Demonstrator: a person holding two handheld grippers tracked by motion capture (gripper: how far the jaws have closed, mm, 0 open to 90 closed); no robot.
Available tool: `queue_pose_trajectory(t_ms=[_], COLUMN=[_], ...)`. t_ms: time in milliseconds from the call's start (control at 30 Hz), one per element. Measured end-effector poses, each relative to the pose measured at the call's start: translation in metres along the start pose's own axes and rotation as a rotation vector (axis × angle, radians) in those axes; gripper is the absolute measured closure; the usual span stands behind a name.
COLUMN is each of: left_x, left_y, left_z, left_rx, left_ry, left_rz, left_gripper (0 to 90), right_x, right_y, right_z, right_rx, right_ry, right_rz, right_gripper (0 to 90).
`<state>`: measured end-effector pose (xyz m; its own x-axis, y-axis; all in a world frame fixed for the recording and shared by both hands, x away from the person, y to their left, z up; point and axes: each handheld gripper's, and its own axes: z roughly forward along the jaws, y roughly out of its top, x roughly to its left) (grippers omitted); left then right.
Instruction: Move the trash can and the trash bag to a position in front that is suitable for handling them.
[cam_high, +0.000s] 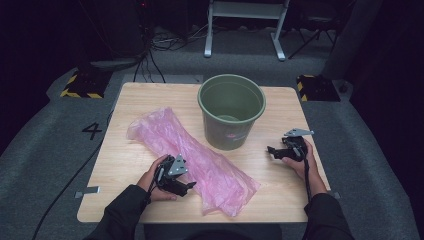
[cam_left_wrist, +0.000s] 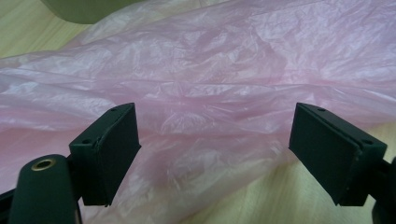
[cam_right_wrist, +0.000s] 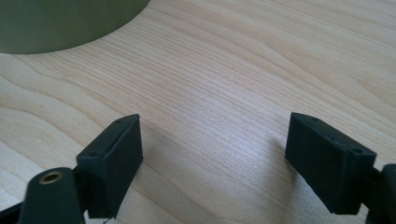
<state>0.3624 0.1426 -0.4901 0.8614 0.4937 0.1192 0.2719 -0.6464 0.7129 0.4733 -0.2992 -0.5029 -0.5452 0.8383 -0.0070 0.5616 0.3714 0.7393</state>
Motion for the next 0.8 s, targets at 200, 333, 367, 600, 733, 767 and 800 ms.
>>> queue_pose_trajectory(t_ms=[200, 333, 367, 600, 733, 767, 800], left_x=[0.009, 0.012, 0.013, 0.022, 0.027, 0.027, 0.029], left_y=[0.002, 0.001, 0.0, -0.001, 0.0, 0.0, 0.001], left_z=[0.013, 0.017, 0.017, 0.019, 0.021, 0.021, 0.022], left_rx=[0.019, 0.014, 0.012, 0.002, -0.028, -0.028, -0.03], left_ry=[-0.001, -0.038, -0.045, -0.12, -0.109, -0.109, -0.103], left_rz=[-0.006, -0.02, -0.03, -0.062, -0.068, -0.068, -0.07], left_gripper=[17.2, 17.2, 17.3, 27.1, 48.5, 53.4, 57.8], right_x=[0.0, 0.0, 0.0, 0.001, 0.001, 0.001, 0.001], right_y=[0.0, 0.0, 0.0, 0.0, 0.0, 0.0, 0.0], right_z=[0.0, 0.0, 0.0, 0.0, 0.0, 0.0, 0.0], right_rx=[0.0, 0.0, 0.0, 0.0, 0.0, 0.0, 0.0], right_ry=[0.0, 0.0, 0.0, -0.004, -0.005, -0.005, -0.006], right_rz=[-0.001, -0.001, -0.001, 0.002, 0.003, 0.003, 0.003], right_gripper=[19.1, 19.1, 19.1, 19.1, 19.1, 19.1, 19.0])
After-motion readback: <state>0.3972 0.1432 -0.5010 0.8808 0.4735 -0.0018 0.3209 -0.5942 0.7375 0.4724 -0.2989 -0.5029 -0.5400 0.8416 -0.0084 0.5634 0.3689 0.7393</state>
